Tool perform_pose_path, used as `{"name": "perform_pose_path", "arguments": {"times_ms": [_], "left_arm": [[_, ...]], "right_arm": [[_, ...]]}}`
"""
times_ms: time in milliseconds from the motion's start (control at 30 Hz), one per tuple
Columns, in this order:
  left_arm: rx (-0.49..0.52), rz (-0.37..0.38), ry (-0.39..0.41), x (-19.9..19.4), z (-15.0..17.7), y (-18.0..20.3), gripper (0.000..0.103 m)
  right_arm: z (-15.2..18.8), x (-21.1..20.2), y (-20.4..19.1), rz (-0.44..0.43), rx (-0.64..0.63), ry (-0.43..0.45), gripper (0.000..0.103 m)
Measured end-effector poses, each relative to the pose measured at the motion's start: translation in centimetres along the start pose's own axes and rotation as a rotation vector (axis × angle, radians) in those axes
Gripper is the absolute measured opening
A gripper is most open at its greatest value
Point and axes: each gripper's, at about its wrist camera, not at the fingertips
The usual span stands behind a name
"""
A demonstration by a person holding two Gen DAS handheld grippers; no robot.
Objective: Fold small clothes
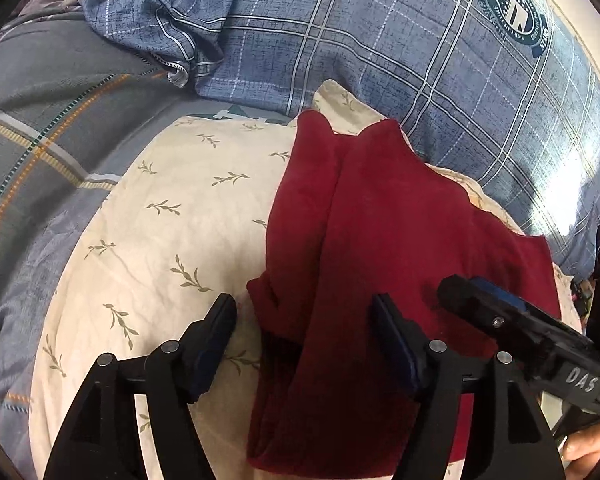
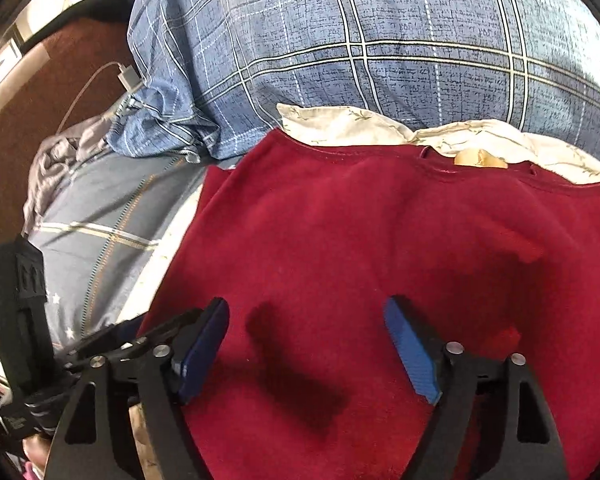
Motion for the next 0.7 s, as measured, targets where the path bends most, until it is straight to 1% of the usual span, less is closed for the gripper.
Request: {"name": "perform_pose_path", "arguments": {"times_ms": [100,133,167,200,300,333,400,467,533,567,600,667,700], "left_arm": [[0.000,-0.006,-0.002,0.1,0.0,0.1,0.070],[0.018,0.029,-0.011,0.2,-0.1,0.0,0.072],[0.012,0.037,-0.003,0.3,0.0,-0.1,0.072],[0.008,0.040,0.002,0.4,0.0,-0.2,0.073],[-0.001,0.049,0.021,0.4,0.2,-0.4,0.075],[-0.006,0.054,0.031,0.4,0.2,-0.5,0.075],[-0.033,0.057,0.032,0.3,0.3,-0.7,0.075],[-0.079,0.094,0.024,0.2,0.3,-1.3,0.075],[-0.127,0.126,0.023,0.0,0.3,-2.1,0.069],[-0.150,0.140,0.023,-0.1,0.2,-2.5,0.063],[-0.176,0.160,0.017,-0.2,0.1,-3.2,0.044],[-0.200,0.183,0.003,0.0,0.0,-3.9,0.044],[-0.203,0.191,0.004,0.0,0.0,-4.1,0.041]], "right_arm": [[-0.2,-0.1,0.3,-0.010,0.039,-0.004,0.083],[-0.3,-0.3,0.2,-0.002,0.048,-0.008,0.083],[-0.5,-0.4,-0.1,0.011,0.054,-0.015,0.083],[-0.8,-0.6,-0.6,0.026,0.048,-0.024,0.083],[-1.6,-1.0,-2.1,0.034,0.006,-0.030,0.083],[-2.0,-1.0,-2.8,0.057,-0.013,-0.034,0.083],[-2.9,-0.3,-3.9,0.086,-0.035,-0.049,0.083],[-3.8,0.6,-4.5,0.074,-0.022,-0.059,0.083],[-4.9,1.9,-4.9,0.072,0.002,-0.082,0.083],[-5.4,2.4,-5.0,0.072,0.006,-0.094,0.083],[-5.8,2.9,-5.2,0.075,0.008,-0.102,0.083],[-6.8,3.6,-5.5,0.056,0.015,-0.113,0.083],[-7.1,3.9,-5.6,0.033,0.022,-0.128,0.083]]}}
Point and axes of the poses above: each gripper's, at about its wrist camera, not at the fingertips, and x roughly the way its jaws point, y to its right, z to its underside, and after that the axes turned 6 degrees about x, right-handed
